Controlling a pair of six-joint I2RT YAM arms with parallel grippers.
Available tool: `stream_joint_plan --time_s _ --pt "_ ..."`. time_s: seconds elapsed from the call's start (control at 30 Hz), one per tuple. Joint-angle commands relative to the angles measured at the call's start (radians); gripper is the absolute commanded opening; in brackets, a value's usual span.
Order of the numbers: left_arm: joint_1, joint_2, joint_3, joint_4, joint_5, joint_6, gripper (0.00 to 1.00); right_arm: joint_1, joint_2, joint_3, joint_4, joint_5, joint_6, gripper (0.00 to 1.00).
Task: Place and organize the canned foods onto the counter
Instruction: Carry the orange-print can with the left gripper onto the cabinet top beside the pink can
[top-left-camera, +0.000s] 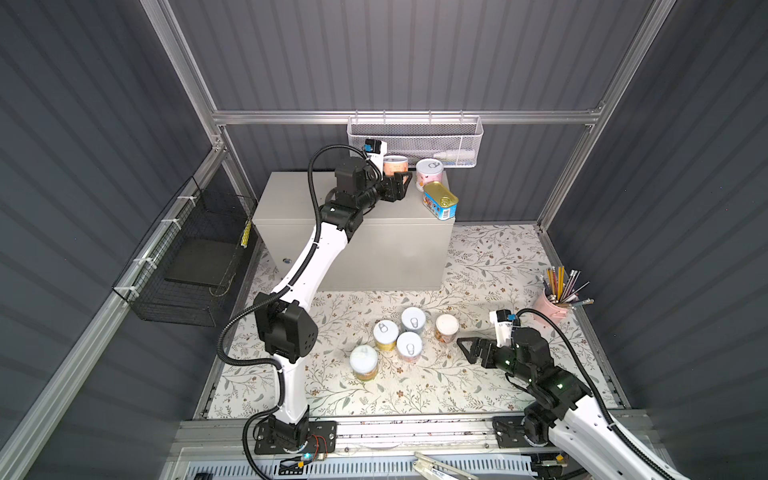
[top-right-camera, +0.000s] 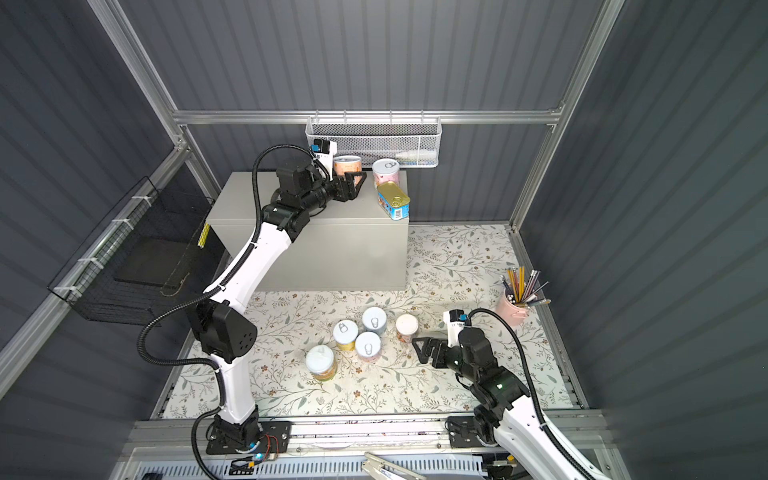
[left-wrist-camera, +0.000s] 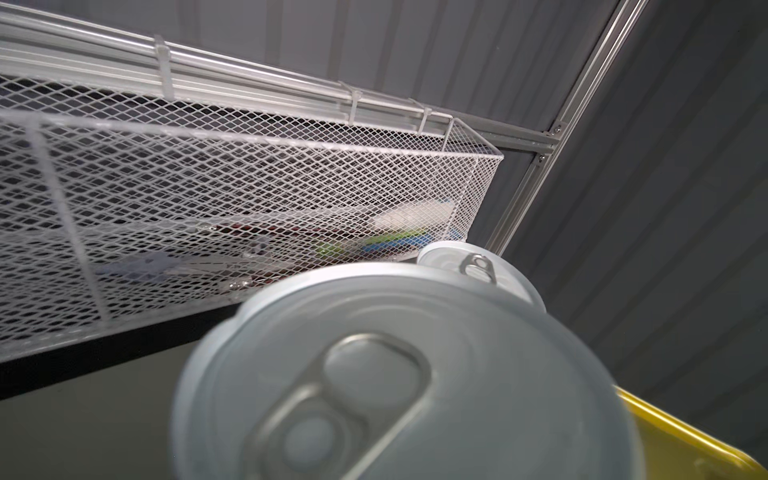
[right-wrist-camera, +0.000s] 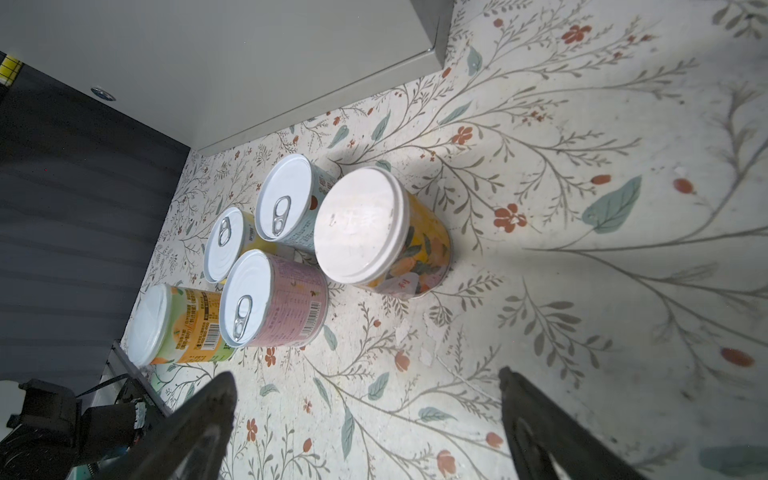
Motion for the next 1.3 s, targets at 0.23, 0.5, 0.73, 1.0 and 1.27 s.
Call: stream_joint_plan --time_s 0.23,0.5,0.73,1.0,1.27 --pt "0.003 0.06 0.114 0.016 0.045 0.013 0.62 0.006 0.018 -0.02 0.049 0.016 0.005 0.99" --pt "0.005 0.094 0.107 0.051 0.036 -0.008 0.69 0.007 0.088 -0.012 0.081 0.006 0.004 0.99" --pt "0.011 0.107 0.115 0.058 0.021 -0.016 1.0 0.006 0.098 -0.018 0.095 0.014 0.005 0.99" --pt "0.014 0.106 0.107 0.045 -0.021 -0.014 1.0 0.006 0.125 -0.017 0.111 0.014 -0.002 0.99" --pt "0.018 0.119 0.175 -0.048 -0.068 0.026 1.0 0.005 0.143 -0.013 0.113 0.015 -0.011 0.99"
